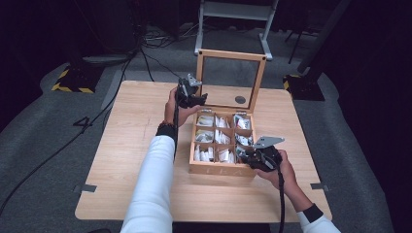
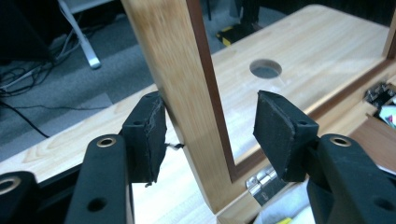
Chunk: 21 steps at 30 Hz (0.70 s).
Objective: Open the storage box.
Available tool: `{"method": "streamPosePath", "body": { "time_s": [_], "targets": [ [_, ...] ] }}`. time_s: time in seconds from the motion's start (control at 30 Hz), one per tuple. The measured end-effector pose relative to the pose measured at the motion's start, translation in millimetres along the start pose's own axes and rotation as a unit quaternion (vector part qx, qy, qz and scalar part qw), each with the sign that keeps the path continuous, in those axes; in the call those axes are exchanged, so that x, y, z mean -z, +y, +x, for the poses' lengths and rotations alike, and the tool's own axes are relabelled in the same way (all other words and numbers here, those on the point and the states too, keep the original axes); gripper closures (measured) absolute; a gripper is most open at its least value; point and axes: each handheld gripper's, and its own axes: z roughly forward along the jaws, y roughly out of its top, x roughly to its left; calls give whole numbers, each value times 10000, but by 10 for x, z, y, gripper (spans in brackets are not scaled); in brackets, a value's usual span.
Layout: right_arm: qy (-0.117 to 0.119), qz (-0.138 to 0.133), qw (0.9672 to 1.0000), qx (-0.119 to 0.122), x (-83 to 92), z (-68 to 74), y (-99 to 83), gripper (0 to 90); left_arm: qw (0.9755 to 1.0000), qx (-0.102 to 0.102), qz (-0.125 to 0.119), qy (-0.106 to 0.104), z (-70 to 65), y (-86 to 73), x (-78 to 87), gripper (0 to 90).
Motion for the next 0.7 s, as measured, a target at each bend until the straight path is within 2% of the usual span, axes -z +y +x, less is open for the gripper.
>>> {"method": "streamPosePath", "body": {
  "time_s": [0.13,0.23,0.3,0.4,0.6,0.7],
  "targets": [
    [61,-33,10000,45,13,3,-9,762,10000,-2,40,-37,-1,-7,30,399],
    [115,-67,9999,51,28,-5,-19,772,9999,-37,15,-94,4,-21,100,358],
    [179,-117,9998,-10,46,-23,-30,780,9996,-162,62,-203,7,-27,169,311],
    [280,-229,9993,-71,84,-40,-40,810,9992,-339,111,-184,6,-38,302,257],
    [396,-409,9983,-129,139,-62,-50,832,9979,-608,131,-204,-12,-97,554,206],
    [466,-536,9974,-144,170,-76,-55,840,9977,-642,131,-183,-21,-146,662,195]
  ]
}}
